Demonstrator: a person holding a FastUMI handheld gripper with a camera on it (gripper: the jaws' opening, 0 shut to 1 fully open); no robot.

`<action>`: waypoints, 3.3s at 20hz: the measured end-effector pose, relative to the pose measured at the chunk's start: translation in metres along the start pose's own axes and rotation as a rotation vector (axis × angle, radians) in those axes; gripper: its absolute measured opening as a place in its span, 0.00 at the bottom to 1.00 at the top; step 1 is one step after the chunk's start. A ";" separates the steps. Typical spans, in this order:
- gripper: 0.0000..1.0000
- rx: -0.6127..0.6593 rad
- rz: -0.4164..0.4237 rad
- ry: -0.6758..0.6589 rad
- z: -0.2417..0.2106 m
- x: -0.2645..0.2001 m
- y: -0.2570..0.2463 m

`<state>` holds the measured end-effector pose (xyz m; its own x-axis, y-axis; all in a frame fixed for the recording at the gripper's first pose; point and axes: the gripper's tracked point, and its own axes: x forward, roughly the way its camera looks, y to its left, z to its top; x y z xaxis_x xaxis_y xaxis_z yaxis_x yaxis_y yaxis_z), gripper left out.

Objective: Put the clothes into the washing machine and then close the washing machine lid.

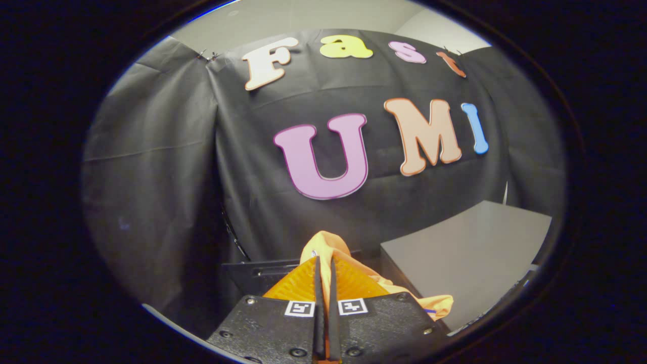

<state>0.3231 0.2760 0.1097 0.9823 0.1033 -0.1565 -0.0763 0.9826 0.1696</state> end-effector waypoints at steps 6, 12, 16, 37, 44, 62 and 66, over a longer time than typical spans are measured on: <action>0.03 -0.050 0.046 0.071 -0.058 0.024 0.020; 0.03 -0.092 0.096 0.121 -0.132 0.040 0.049; 0.03 -0.085 0.119 0.181 -0.185 0.054 0.058; 0.25 -0.074 0.086 0.384 -0.321 0.101 0.048; 0.99 -0.175 0.043 0.332 -0.300 0.100 0.043; 0.97 -0.199 0.118 -0.020 -0.066 0.130 0.125; 0.97 -0.179 0.117 -0.096 -0.038 0.165 0.129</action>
<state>0.4688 0.4257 0.0686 0.9760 0.2117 -0.0508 -0.2118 0.9773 0.0047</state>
